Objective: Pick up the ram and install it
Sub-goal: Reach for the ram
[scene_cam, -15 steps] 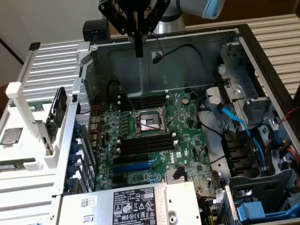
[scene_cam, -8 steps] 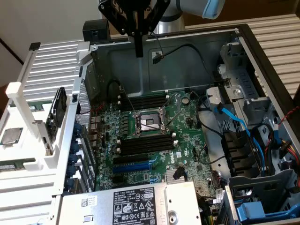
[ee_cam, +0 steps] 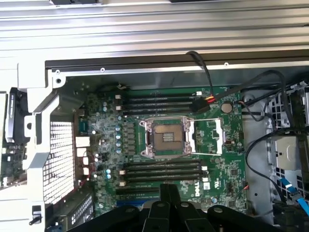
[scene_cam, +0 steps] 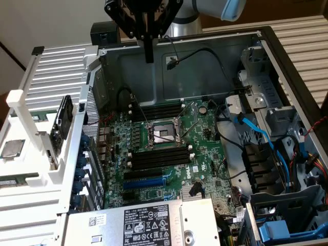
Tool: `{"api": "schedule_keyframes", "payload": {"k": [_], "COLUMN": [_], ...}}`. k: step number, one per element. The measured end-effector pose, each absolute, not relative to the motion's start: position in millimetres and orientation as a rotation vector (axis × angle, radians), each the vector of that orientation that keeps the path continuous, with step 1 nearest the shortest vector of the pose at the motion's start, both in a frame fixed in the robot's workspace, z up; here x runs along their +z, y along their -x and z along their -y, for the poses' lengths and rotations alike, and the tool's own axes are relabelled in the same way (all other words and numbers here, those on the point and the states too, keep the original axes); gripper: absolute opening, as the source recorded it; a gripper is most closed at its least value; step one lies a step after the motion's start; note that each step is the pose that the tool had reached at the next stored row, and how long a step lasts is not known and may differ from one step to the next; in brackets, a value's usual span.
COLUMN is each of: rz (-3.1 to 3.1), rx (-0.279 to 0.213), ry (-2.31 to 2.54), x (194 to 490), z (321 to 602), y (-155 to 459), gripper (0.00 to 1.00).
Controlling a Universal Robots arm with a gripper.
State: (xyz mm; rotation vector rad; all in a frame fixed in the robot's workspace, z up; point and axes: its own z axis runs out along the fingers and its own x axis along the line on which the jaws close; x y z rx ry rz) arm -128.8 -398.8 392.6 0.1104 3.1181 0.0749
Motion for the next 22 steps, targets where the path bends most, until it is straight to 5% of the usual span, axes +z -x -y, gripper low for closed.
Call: {"api": "schedule_keyframes", "payload": {"k": [22], "rz": [-3.117], "rx": [0.075], "ry": [-0.11], "x": [392.6], "z": [398.8], "y": [256.9], "gripper": [0.1]}}
